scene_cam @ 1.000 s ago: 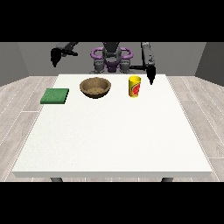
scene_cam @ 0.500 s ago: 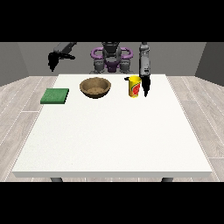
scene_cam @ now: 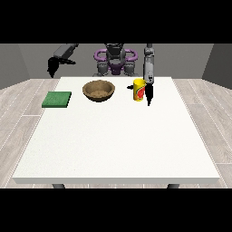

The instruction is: Pick the cup and pour the ball into the bowl, then pick the bowl and place it on the pad

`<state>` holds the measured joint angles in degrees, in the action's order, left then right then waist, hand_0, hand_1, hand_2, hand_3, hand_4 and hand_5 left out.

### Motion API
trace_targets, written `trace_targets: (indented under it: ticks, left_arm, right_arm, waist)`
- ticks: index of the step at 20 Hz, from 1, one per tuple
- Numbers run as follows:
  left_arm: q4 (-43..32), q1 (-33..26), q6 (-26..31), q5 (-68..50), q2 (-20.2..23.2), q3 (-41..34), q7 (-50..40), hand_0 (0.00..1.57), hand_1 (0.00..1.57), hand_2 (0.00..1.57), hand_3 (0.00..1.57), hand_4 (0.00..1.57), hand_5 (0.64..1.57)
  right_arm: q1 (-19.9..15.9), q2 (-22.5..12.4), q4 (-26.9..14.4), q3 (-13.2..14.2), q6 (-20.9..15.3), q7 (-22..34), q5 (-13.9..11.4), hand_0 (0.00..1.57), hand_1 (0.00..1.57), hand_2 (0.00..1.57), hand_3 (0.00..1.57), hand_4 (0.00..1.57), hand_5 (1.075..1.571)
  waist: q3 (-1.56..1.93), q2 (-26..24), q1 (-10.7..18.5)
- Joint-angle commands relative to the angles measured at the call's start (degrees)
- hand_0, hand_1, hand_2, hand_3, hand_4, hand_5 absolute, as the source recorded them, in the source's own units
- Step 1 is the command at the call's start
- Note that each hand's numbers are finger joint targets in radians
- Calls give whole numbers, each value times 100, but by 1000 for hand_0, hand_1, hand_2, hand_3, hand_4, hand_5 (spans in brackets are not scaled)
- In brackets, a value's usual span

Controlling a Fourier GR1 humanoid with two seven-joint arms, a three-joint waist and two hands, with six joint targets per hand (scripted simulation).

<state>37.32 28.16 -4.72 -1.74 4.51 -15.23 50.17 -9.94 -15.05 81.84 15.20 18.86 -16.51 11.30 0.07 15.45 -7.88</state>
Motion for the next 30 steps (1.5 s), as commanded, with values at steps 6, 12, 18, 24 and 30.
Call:
trace_targets:
  ticks: [6,12,18,24,30]
  left_arm:
    - [-343,-259,-1737,864,-180,253,740,1317,1317,1571,1571,1455,1245]
    - [-90,-353,-1691,1227,-106,675,-227,1316,1316,1571,1571,1496,1256]
    - [46,290,-1980,2278,1378,1102,-1874,1436,1436,1571,1571,1571,1321]
    - [94,1286,-1932,3055,1682,1572,-3255,1473,1473,1571,1571,1571,1278]
    - [362,1437,-1981,3636,1380,1908,-4141,1486,1486,1571,1571,1571,1274]
  right_arm:
    - [-26,-149,146,87,110,76,110,0,0,0,0,0,1570]
    - [-3,-351,-433,272,181,426,212,0,0,0,0,0,1570]
    - [232,-187,-813,157,73,491,14,0,0,0,0,0,1569]
    - [-258,-509,-1460,495,235,239,178,0,0,0,0,0,1568]
    - [34,-724,-1903,585,699,-9,240,0,0,0,0,0,1568]
  waist:
    - [-11,163,-389]
    - [-4,-743,23]
    - [16,-1568,197]
    - [3,-1191,294]
    - [-2,-1437,265]
